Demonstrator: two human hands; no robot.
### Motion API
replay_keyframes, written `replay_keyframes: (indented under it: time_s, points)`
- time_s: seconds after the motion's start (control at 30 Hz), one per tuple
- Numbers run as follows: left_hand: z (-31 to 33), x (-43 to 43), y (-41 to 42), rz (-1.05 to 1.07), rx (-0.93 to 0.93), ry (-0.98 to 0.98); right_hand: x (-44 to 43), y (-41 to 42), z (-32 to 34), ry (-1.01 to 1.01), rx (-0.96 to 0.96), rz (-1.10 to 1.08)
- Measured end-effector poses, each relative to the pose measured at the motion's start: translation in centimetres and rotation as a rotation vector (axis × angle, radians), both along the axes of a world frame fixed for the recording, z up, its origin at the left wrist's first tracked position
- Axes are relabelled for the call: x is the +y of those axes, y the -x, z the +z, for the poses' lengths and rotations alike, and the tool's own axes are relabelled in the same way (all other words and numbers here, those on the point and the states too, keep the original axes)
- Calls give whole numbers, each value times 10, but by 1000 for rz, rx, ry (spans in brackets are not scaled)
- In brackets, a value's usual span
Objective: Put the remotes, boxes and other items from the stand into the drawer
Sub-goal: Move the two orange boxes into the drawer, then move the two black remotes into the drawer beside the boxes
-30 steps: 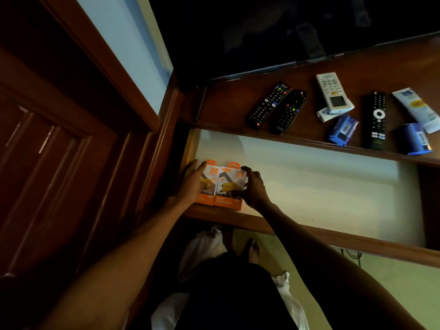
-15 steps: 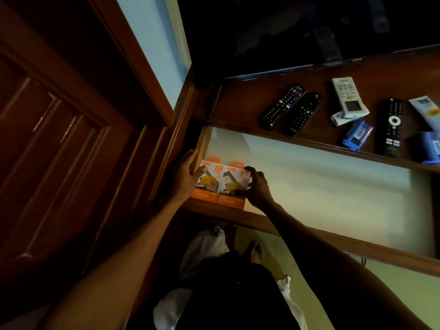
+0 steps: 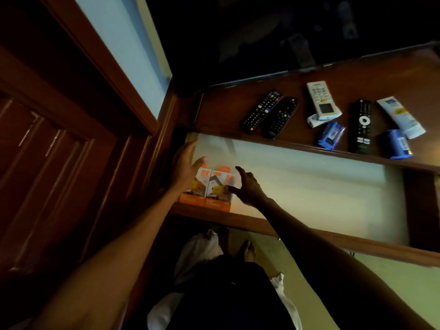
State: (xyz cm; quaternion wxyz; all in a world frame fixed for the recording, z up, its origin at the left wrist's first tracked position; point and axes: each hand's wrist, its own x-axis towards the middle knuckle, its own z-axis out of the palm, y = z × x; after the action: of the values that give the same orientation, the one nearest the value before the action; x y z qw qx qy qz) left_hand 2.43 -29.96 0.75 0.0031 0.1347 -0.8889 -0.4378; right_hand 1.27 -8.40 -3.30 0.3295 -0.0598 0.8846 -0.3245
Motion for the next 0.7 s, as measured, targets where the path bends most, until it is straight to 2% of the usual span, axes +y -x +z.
replay_keyframes:
  time_s: [0.17, 0.27, 0.37, 0.53, 0.7]
  points:
    - [28, 42, 54, -71, 60, 22, 46, 46, 54, -22, 131, -11]
    - [42, 69, 85, -150, 108, 31, 72, 75, 82, 5, 244, -114]
    - [47, 93, 124, -233, 58, 50, 92, 103, 95, 22, 326, -266]
    - [45, 122, 180, -357, -66, 128, 94, 153, 110, -3, 265, -396]
    - [33, 121, 193, -401, -95, 183, 82, 185, 101, -36, 187, -362]
